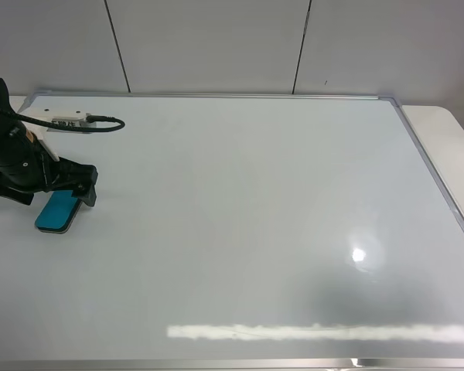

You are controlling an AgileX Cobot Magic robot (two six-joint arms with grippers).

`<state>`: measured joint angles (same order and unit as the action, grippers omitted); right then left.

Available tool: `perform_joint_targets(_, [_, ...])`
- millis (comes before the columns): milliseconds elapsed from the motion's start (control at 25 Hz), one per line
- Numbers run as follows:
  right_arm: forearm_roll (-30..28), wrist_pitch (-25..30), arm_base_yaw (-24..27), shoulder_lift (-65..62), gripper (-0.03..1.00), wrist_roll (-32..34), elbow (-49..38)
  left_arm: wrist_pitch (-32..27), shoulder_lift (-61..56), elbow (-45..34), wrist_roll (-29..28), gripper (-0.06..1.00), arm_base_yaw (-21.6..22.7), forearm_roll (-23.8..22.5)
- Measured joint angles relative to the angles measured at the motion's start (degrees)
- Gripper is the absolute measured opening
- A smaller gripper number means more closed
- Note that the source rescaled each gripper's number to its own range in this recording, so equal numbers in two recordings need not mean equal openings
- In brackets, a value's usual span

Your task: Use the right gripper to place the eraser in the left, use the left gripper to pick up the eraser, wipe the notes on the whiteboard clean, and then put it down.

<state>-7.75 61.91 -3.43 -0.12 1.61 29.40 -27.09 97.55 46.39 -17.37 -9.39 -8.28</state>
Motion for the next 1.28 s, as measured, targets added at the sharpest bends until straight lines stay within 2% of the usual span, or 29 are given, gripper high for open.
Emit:
perform_joint_targets(520, [0.0, 0.0, 0.0, 0.0, 1.0, 0.0, 0.0, -0.81, -3.42, 0.0, 0.94, 0.99, 0.0, 0.58])
perform_joint_targets(680, [0.0, 0.0, 0.0, 0.0, 1.0, 0.0, 0.0, -3.29, -14.73, 0.0, 1.08, 0.99, 0.0, 0.71])
perform_joint_targets(1040, [0.0, 0.0, 0.0, 0.0, 1.0, 0.0, 0.0, -4.61, -44.21, -0.05, 1.08, 1.0, 0.0, -0.49])
perform_joint_targets(1280, [0.0, 0.0, 0.0, 0.0, 1.0, 0.0, 0.0, -10.88, -62.37, -0.05, 1.08, 1.0, 0.0, -1.71])
